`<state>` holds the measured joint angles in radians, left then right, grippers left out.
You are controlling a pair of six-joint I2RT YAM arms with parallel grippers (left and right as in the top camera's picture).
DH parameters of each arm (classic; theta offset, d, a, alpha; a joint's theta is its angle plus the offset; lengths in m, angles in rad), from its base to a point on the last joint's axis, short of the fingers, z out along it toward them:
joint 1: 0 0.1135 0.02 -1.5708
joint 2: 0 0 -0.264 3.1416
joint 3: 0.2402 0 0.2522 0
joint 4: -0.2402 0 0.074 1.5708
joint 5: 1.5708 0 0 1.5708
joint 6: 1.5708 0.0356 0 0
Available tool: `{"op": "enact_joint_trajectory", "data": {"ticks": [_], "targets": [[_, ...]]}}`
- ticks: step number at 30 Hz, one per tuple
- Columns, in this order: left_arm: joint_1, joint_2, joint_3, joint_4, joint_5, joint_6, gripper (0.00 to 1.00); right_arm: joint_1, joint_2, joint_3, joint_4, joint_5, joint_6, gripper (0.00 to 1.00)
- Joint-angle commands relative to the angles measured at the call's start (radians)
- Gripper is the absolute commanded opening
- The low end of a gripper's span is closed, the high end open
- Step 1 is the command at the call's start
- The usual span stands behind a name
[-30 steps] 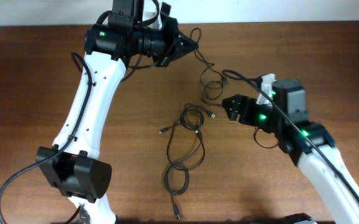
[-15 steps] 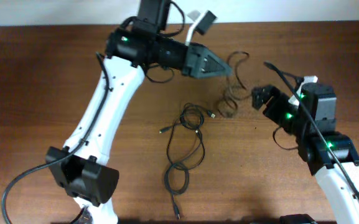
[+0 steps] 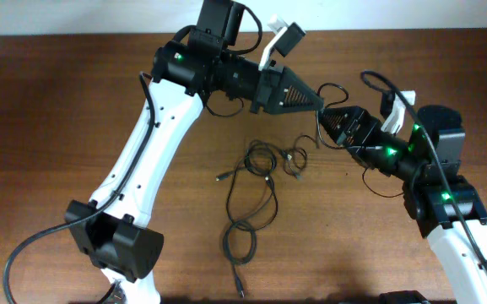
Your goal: Untangle cables
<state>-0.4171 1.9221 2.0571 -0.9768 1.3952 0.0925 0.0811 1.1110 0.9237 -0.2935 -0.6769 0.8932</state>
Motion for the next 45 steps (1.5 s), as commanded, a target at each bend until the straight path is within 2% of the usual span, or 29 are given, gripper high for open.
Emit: {"op": "enact_joint_trajectory", "data": {"ticks": [1, 2, 4, 7, 12, 15, 16, 17, 18, 20, 21, 22, 24, 25, 26, 28, 29, 30, 31, 32, 33, 34, 35, 37, 41, 43, 45], "targets": [[-0.015, -0.04, 0.008, 0.002, -0.164, 0.168, 0.0, -0.004, -0.003, 0.004, -0.001, -0.1, 0.153, 0.99], [-0.021, -0.044, 0.008, 0.006, -0.164, 0.181, 0.0, -0.004, -0.003, 0.004, -0.001, -0.1, 0.182, 0.98], [-0.037, -0.058, 0.008, 0.018, -0.165, 0.216, 0.06, -0.004, -0.003, 0.004, -0.001, -0.098, 0.272, 0.98], [-0.04, -0.101, 0.008, 0.066, -0.166, 0.216, 0.07, -0.004, 0.009, 0.004, -0.002, -0.099, 0.359, 0.98], [-0.04, -0.195, 0.008, 0.093, -0.162, 0.192, 0.03, -0.004, 0.062, 0.004, 0.005, -0.097, 0.383, 0.98], [-0.04, -0.244, 0.008, 0.092, -0.162, 0.189, 0.01, -0.004, 0.099, 0.004, 0.022, -0.093, 0.333, 0.99], [-0.04, -0.252, 0.008, 0.083, -0.165, 0.189, 0.03, -0.004, 0.104, 0.004, 0.021, -0.093, 0.333, 0.99], [-0.04, -0.255, 0.008, 0.066, -0.201, 0.189, 0.04, -0.004, 0.107, 0.004, 0.022, -0.089, 0.307, 0.96], [-0.04, -0.254, 0.008, 0.042, -0.285, 0.189, 0.05, -0.004, 0.107, 0.004, 0.022, -0.09, 0.266, 0.89], [-0.04, -0.254, 0.008, -0.053, -0.586, 0.189, 0.08, -0.004, 0.107, 0.004, 0.022, -0.104, 0.239, 0.76], [-0.04, -0.252, 0.007, -0.082, -0.702, 0.188, 0.19, -0.004, 0.106, 0.004, 0.024, -0.111, 0.24, 0.66], [-0.04, -0.25, 0.007, -0.098, -0.768, 0.18, 0.28, -0.004, 0.106, 0.004, 0.036, -0.126, 0.24, 0.6], [-0.04, -0.236, 0.007, -0.117, -0.961, 0.08, 0.3, -0.004, 0.105, 0.004, 0.103, -0.185, 0.24, 0.47], [-0.04, -0.225, 0.006, -0.117, -1.007, 0.044, 0.32, -0.004, 0.105, 0.004, 0.146, -0.221, 0.24, 0.4], [-0.037, -0.212, 0.006, -0.118, -1.026, 0.027, 0.43, -0.004, 0.105, 0.004, 0.175, -0.245, 0.24, 0.39], [-0.037, -0.188, 0.006, -0.125, -1.026, 0.024, 0.48, -0.004, 0.106, 0.004, 0.17, -0.229, 0.216, 0.43], [-0.037, -0.179, 0.006, -0.13, -1.026, 0.025, 0.5, -0.004, 0.106, 0.004, 0.151, -0.187, 0.158, 0.47], [-0.037, -0.153, 0.006, -0.145, -1.027, 0.033, 0.56, -0.004, 0.106, 0.004, 0.096, -0.122, 0.117, 0.54], [-0.037, -0.128, 0.006, -0.157, -1.026, 0.036, 0.61, -0.004, 0.106, 0.004, 0.027, -0.055, 0.108, 0.56], [-0.04, -0.096, 0.006, -0.171, -1.026, 0.035, 0.65, -0.004, 0.106, 0.004, -0.068, 0.034, 0.108, 0.62], [-0.045, -0.053, 0.006, -0.188, -1.026, 0.035, 0.65, -0.004, 0.106, 0.004, -0.128, 0.097, 0.109, 0.73], [-0.053, -0.012, 0.006, -0.206, -1.026, 0.036, 0.65, -0.008, 0.106, 0.004, -0.167, 0.139, 0.109, 0.89], [-0.055, 0.033, 0.006, -0.214, -1.025, 0.044, 0.66, -0.025, 0.106, 0.004, -0.188, 0.143, 0.109, 0.93], [-0.055, 0.112, 0.006, -0.214, -1.025, 0.058, 0.72, -0.069, 0.105, 0.004, -0.201, 0.136, 0.109, 0.96], [-0.081, 0.266, 0.006, -0.214, -1.025, 0.058, 0.7, -0.181, 0.106, 0.004, -0.345, 0.133, 0.062, 0.99], [-0.116, 0.312, 0.006, -0.214, -1.026, 0.059, 0.69, -0.188, 0.106, 0.004, -0.379, 0.142, -0.007, 0.99], [-0.153, 0.351, 0.006, -0.214, -1.027, 0.058, 0.69, -0.188, 0.106, 0.004, -0.401, 0.151, -0.007, 0.99]]}}
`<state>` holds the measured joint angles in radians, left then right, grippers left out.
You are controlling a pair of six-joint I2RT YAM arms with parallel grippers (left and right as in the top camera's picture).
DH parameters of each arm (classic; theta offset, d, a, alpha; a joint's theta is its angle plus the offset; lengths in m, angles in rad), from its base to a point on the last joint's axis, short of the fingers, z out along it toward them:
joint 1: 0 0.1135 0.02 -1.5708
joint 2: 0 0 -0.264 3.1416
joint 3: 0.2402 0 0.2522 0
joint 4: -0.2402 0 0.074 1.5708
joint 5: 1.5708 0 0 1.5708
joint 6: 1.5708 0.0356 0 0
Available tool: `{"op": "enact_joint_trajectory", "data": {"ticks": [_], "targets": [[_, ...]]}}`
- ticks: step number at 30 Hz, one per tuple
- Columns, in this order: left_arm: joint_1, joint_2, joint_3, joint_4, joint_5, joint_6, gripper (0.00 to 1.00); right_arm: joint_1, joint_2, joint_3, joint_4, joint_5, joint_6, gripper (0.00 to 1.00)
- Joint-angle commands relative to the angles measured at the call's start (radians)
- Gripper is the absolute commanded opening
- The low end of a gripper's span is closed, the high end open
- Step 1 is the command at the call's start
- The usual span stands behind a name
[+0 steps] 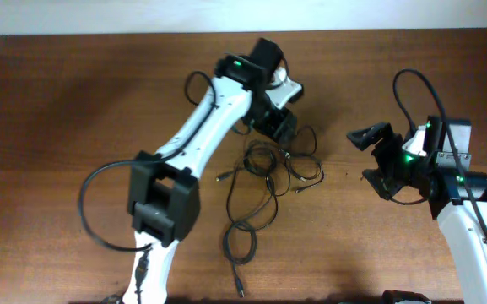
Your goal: Untangle cables
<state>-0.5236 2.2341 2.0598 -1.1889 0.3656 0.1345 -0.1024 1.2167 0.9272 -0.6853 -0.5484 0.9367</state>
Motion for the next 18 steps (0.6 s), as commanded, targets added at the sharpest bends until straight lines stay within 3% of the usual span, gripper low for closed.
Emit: {"op": "enact_joint_trajectory", "data": {"ticks": [1, 5, 9, 12, 14, 18], "targets": [[-0.061, 0.052, 0.004, -0.001, 0.0, 0.016, 0.68, -0.005, 0.0, 0.0, -0.012, 0.023, -0.051, 0.99], [-0.108, 0.105, 0.004, -0.002, -0.041, -0.009, 0.58, -0.003, 0.0, 0.0, -0.027, 0.023, -0.096, 0.98], [-0.138, 0.135, 0.004, 0.001, -0.042, -0.018, 0.55, -0.003, 0.001, 0.0, -0.034, 0.023, -0.095, 0.98], [-0.142, 0.14, 0.004, 0.006, -0.042, -0.018, 0.33, -0.003, 0.001, 0.0, -0.035, 0.023, -0.096, 0.98], [-0.142, 0.14, 0.004, 0.013, -0.048, -0.018, 0.03, -0.003, 0.001, 0.0, -0.038, 0.024, -0.096, 0.98], [-0.141, 0.117, 0.07, -0.038, 0.042, -0.016, 0.0, -0.004, 0.001, 0.0, -0.045, 0.112, -0.095, 0.98]]}}
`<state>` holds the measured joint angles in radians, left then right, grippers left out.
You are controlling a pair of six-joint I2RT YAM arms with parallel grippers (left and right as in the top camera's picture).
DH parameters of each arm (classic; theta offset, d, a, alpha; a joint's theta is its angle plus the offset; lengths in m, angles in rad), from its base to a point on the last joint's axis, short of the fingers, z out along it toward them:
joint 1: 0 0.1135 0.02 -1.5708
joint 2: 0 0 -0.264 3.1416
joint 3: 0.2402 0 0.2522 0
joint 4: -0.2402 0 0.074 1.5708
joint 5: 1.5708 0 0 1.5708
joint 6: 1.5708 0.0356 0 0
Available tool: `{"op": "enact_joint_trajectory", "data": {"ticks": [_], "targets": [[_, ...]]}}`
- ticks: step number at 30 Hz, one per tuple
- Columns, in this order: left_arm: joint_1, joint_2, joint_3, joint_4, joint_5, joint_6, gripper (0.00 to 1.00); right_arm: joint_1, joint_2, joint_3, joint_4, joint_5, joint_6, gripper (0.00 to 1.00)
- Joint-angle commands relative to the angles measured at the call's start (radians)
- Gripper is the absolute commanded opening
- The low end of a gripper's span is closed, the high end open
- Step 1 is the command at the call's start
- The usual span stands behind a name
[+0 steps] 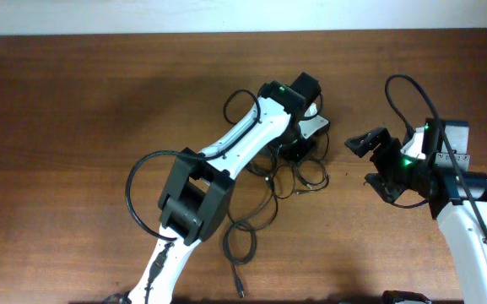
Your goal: Untangle cables
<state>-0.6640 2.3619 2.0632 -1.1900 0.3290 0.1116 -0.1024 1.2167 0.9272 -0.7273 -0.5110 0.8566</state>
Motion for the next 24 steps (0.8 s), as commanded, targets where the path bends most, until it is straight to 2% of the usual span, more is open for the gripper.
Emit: {"op": "enact_joint_trajectory", "data": {"ticks": [1, 3, 6, 8, 15, 19, 24], "targets": [[-0.001, -0.024, 0.114, -0.068, 0.139, 0.021, 0.0, -0.004, 0.001, 0.0, -0.003, 0.097, -0.015, 0.98], [-0.001, -0.071, 0.266, -0.143, 0.251, 0.047, 0.0, -0.004, 0.001, 0.0, -0.011, 0.121, -0.015, 0.99], [-0.001, -0.127, 0.445, -0.221, 0.259, 0.047, 0.0, -0.004, 0.001, 0.0, -0.018, 0.138, -0.015, 0.98], [-0.001, -0.159, 0.502, -0.257, 0.259, 0.047, 0.0, -0.004, 0.001, 0.0, -0.017, 0.138, -0.014, 0.98], [-0.001, -0.207, 0.513, -0.264, 0.299, 0.046, 0.0, -0.006, 0.001, 0.001, 0.119, -0.063, -0.012, 0.98], [-0.001, -0.27, 0.513, -0.255, 0.501, 0.046, 0.0, -0.006, 0.001, 0.001, 0.195, -0.056, -0.29, 0.99], [0.001, -0.37, 0.513, -0.202, 0.52, 0.0, 0.0, -0.003, 0.001, 0.001, 0.204, -0.064, -0.304, 0.98]]}}
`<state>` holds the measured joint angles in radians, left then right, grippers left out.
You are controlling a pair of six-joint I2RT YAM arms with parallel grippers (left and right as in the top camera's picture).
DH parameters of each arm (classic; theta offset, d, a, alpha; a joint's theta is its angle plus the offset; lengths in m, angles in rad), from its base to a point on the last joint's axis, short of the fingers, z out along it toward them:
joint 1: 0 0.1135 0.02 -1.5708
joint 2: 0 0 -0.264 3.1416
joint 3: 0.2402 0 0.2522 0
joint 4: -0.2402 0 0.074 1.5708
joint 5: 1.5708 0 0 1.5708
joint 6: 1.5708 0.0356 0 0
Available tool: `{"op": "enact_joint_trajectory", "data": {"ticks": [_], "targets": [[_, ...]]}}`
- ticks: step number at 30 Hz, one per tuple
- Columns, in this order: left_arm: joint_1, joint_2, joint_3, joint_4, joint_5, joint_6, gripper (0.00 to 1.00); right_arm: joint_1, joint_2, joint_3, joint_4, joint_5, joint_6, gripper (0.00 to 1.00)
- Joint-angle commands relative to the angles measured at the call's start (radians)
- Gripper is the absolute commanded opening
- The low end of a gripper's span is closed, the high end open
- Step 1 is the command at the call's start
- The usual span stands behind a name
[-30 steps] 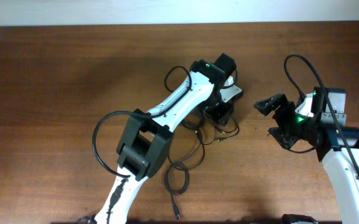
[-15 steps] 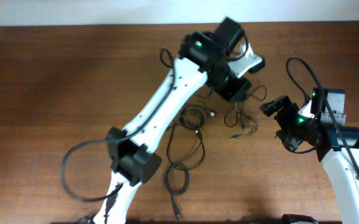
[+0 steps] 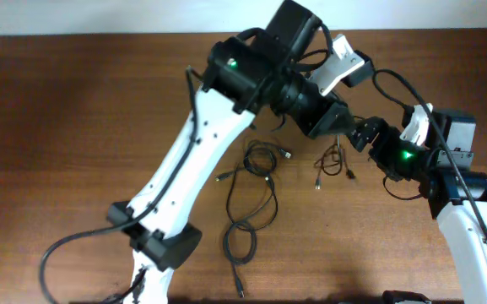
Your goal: Untangle cables
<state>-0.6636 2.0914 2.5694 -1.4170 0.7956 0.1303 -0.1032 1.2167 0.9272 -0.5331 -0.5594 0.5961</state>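
Observation:
My left gripper is raised above the table, right of centre, and looks shut on a short thin black cable. The cable dangles below it in a small loop with both plug ends free. It hangs apart from the long black cable, which lies in loose loops on the wooden table with connectors at its ends. My right gripper points up-left, close beside the left fingertips and the top of the short cable. The overhead view does not show how its jaws stand.
The left arm's white links cross above the table's middle and left, and its base stands at the front. The right arm rises from the front right corner. A pale wall runs along the table's far edge.
My left gripper was low on the cable tangle at the table's centre. It is now raised to the right with the short cable hanging from it, separated from the long cable. My right gripper has moved in beside it.
Both grippers first met high above the tangled cables. Then the left gripper was down at the top of the tangle with the right one drawn back to the right. The left stayed on the tangle, and it now holds the short cable lifted free.

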Motion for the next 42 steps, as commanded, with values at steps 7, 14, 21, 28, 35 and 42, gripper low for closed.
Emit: {"op": "enact_joint_trajectory", "data": {"ticks": [7, 14, 21, 28, 35, 42], "targets": [[0.019, -0.134, 0.006, 0.077, 0.046, -0.074, 0.0, -0.002, 0.0, 0.001, 0.101, -0.344, -0.146, 0.98], [0.018, -0.134, 0.006, 0.079, -0.077, -0.047, 0.0, -0.003, 0.001, 0.0, 0.217, -0.554, 0.052, 0.89], [0.026, -0.142, 0.007, 0.171, -0.037, -0.083, 0.0, -0.003, 0.001, 0.0, -0.024, -0.351, -0.026, 0.85], [0.086, -0.15, 0.007, 0.222, -0.022, -0.172, 0.0, -0.002, 0.001, -0.002, -0.242, -0.039, -0.095, 0.83], [0.094, -0.16, 0.006, 0.21, -0.022, -0.172, 0.0, -0.012, -0.012, 0.004, -0.223, -0.067, -0.153, 0.98], [0.095, -0.16, 0.006, 0.165, -0.025, -0.16, 0.0, -0.231, -0.164, 0.094, -0.166, -0.282, -0.14, 0.98]]}}
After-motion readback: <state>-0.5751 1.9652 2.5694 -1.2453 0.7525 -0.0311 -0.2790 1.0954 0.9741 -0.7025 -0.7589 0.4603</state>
